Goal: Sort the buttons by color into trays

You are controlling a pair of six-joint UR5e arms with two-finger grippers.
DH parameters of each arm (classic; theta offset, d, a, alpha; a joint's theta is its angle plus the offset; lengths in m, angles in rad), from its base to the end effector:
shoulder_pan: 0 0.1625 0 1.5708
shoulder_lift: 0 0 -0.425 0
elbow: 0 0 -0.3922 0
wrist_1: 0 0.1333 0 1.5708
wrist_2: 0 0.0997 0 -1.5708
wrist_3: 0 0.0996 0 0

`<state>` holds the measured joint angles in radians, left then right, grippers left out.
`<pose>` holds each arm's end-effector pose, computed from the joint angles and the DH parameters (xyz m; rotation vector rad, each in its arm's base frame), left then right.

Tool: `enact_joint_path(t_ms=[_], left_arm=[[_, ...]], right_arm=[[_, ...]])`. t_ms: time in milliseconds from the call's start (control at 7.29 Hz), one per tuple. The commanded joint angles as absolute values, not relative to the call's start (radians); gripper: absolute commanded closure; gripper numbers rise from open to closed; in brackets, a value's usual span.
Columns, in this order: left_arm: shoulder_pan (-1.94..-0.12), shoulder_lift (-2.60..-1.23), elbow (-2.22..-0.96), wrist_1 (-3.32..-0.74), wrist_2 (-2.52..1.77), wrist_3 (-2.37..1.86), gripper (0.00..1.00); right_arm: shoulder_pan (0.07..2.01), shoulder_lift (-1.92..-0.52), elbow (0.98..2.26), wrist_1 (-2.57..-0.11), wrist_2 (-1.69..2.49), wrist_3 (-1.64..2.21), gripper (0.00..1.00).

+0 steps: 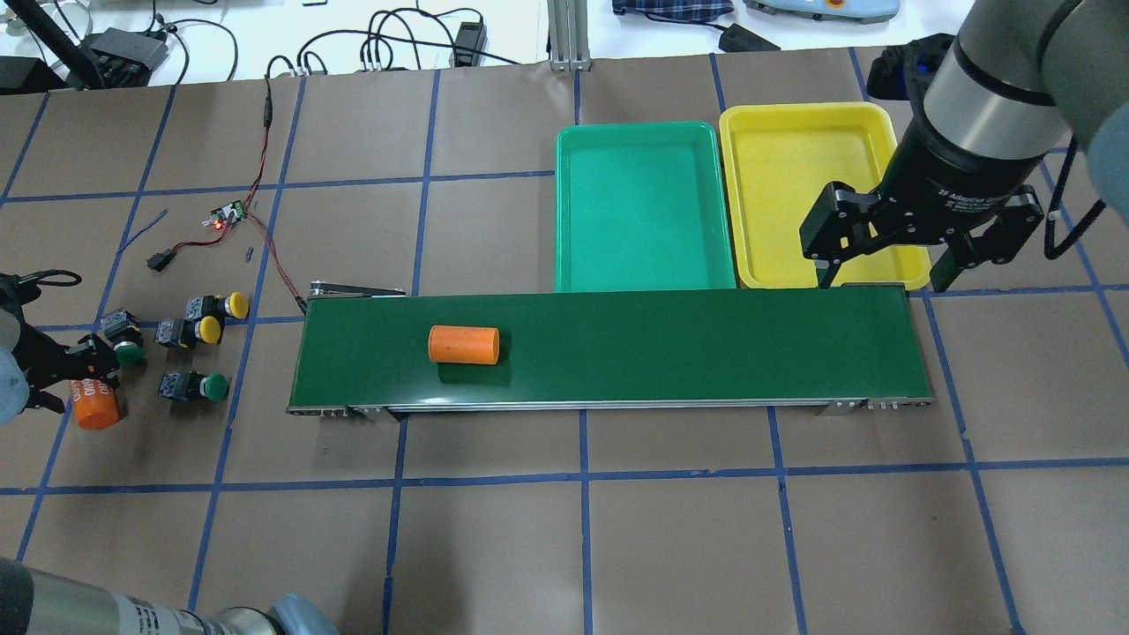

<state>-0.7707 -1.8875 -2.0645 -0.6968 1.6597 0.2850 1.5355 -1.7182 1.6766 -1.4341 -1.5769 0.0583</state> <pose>0.2781 -0.4435 0.1895 -0.7766 2.9315 -0.0129 0.1178 -0.4237 0.4906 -0.1460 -3.1275 -0.1489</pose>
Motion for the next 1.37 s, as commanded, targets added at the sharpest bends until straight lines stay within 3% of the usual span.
enact_joint_path(t_ms=[0,137,274,1234], left_arm=[[-0.770,-1.904,-2.057,-0.696,1.660,0.293,0.37],[-0.770,-1.904,-2.054,-0.698,1.661,0.293,0.56],[-0.770,-1.899,-2.054,-0.699,1.661,0.290,0.60],[-0.788,-1.798,-2.057,-0.845,1.660,-0.021,0.58]], right_arm=[[1.536,-1.718,1.677,-1.437,-1.577,0.058,0.00],[1.536,-1.718,1.677,-1.436,-1.577,0.058,0.00],[1.536,-1.718,1.677,-1.436,-1.577,0.058,0.00],[1.536,-1.720,1.677,-1.434,-1.577,0.058,0.00]])
